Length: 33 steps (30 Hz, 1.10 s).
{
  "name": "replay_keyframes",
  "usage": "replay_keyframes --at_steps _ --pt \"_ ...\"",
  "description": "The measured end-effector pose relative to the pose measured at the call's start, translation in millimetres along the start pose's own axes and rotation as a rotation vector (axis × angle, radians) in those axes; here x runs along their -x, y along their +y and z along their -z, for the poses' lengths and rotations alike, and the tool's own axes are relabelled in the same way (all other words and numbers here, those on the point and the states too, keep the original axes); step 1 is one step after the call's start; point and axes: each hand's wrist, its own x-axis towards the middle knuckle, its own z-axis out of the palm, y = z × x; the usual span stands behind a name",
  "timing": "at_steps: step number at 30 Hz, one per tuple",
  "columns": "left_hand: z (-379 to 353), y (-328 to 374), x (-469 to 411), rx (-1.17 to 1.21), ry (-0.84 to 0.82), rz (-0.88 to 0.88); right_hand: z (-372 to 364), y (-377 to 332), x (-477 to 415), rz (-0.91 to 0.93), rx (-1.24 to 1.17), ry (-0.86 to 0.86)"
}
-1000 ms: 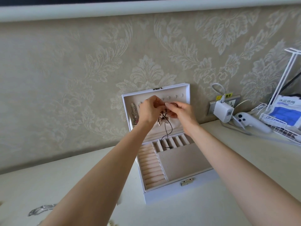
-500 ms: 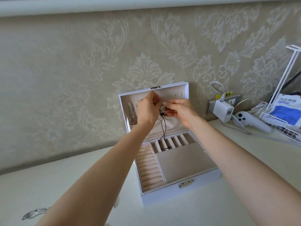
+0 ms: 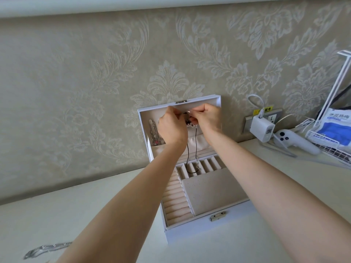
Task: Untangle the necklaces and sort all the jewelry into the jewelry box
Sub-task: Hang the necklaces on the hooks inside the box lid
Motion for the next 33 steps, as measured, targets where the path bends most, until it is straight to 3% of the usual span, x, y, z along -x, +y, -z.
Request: replay_keyframes --at_steps 5,13,23,27,33 --pt "-6 5 0 0.071 0.032 0.188 -11 7 3 0.148 0.137 0.130" --pt "-6 10 1 0.039 0.036 0.189 -12 4 3 0.212 0.157 0.146" --pt "-8 -11 29 -0.071 -0.032 -0.011 6 32 14 -0.108 0.054 0.036" --pt "-10 -14 43 0.037 0.000 -0.064 14 34 25 -0.084 0.052 0.080" --pt "-16 -21 57 0.134 -0.093 0.034 21 45 45 -0.068 0.047 0.099"
